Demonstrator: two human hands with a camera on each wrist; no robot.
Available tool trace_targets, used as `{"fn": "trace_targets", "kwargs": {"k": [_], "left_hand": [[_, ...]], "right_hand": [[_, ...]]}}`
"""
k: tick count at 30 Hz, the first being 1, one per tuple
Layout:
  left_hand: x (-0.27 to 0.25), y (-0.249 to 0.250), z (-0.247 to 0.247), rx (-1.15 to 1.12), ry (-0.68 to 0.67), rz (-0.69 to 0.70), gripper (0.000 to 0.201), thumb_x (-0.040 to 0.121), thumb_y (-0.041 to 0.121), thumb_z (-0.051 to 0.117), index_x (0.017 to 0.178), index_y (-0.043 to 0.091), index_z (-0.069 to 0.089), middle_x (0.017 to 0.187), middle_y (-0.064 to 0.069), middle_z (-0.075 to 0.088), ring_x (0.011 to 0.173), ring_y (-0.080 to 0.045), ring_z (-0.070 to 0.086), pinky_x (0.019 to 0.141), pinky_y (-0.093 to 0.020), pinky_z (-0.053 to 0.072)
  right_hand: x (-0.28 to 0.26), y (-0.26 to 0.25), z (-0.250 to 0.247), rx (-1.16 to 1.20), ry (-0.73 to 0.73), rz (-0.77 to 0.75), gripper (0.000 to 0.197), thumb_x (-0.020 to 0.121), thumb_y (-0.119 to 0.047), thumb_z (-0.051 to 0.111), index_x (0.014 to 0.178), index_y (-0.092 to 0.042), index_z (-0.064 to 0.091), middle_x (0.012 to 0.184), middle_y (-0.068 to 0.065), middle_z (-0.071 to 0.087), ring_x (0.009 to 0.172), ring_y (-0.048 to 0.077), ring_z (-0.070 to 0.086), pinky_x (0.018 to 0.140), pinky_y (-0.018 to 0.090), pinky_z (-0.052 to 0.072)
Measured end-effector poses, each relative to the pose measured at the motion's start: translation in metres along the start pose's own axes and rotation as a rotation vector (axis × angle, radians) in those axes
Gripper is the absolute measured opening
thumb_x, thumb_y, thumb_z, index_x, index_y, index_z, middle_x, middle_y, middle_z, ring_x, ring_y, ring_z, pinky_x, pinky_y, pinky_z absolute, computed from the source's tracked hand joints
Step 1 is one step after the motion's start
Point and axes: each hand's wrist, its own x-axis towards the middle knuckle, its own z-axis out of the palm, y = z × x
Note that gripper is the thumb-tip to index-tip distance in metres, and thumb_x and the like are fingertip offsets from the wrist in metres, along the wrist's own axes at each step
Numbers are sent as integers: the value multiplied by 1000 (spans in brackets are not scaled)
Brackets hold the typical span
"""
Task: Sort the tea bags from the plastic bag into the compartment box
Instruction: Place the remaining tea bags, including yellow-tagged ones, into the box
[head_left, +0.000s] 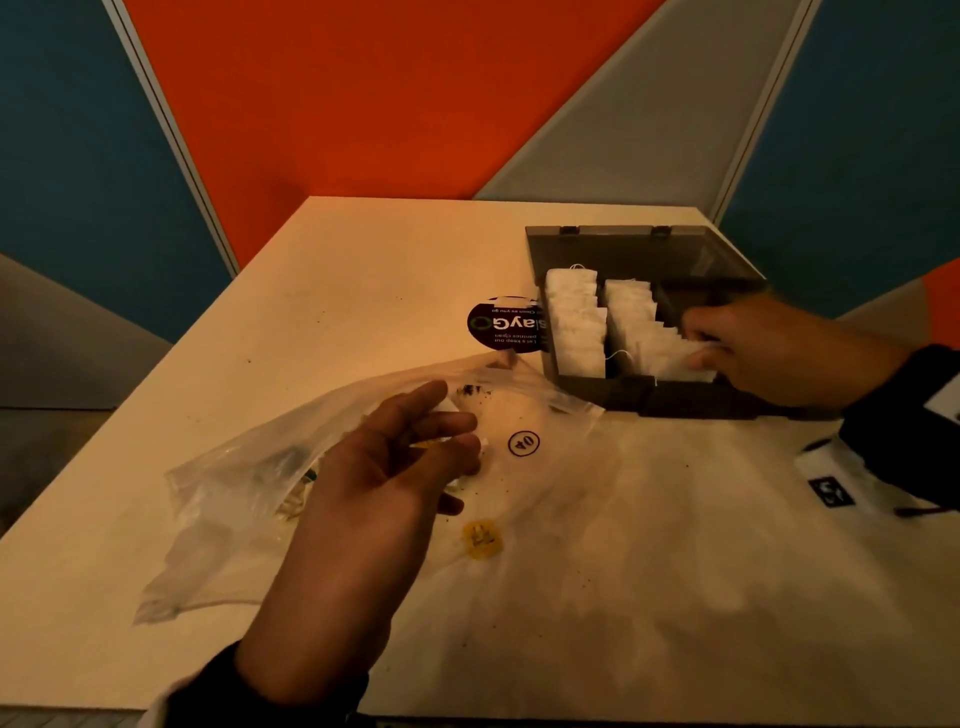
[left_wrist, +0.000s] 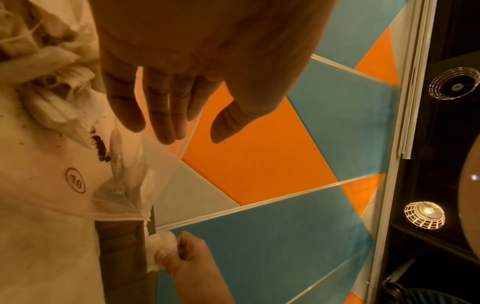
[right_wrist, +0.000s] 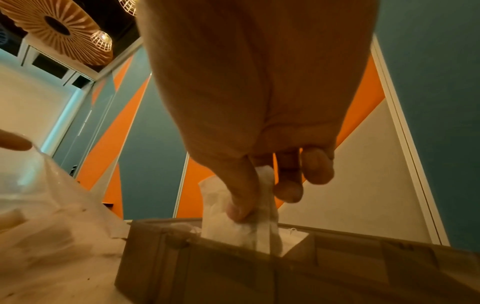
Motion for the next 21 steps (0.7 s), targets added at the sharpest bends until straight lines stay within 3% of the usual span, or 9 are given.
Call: {"fn": "trace_targets", "kwargs": {"k": [2,6,9,12,15,17,21], "left_hand": [[0,2,-1,-5,-7,-2,43,85,5,65,122,27,63,93,6,76,83,-17,72,78,-40,56],[-1,7,-2,-13,-11,2,41,85,5,65,119,28,64,93,6,76,80,-15,72,76,-39,56],[-2,11,-5,-40,12,29,43,87,0,60,121,27,62,94,2,76,77,-22,71,74,-44,53],[-3,17,-8,-11,7,60,54,87,-8,54,130,26,58,95,1,76,68,-25,66,79,-50,52],[-3,19,-14,49,11,74,68,83,-16,49,136,25,52,93,-1,76,60,-21,62,74,-44,52],[-4,21,-18,89,24,74,72,81,-18,48,138,25,51,93,1,76,61,-21,63,78,-43,56],[-4,24,-26,145,50,54,63,84,-14,51,130,28,59,96,13,75,73,-21,70,86,-46,57]], "right_hand": [[4,-1,0,-16,-2,-5,19,95,-25,57,78,-30,48,85,1,59,78,16,55,75,37,48],[15,3,-4,-49,-84,-25,11,93,-22,59,85,-24,53,88,2,59,82,18,55,80,40,48],[24,5,-6,-90,-165,-40,19,93,-21,59,83,-34,49,90,-8,54,86,12,52,79,31,44],[35,2,-5,-102,-231,-47,13,92,-24,60,88,-36,56,91,-10,57,87,11,54,84,31,47],[47,-2,-7,-142,-309,-12,6,89,-27,64,95,-28,68,92,-5,65,85,13,60,88,35,53],[54,-6,-10,-188,-351,11,11,86,-30,67,95,-25,71,92,-1,69,86,17,63,87,39,55],[66,-16,-8,-262,-381,63,13,86,-31,69,92,-20,72,88,1,69,83,17,64,81,33,57]]}}
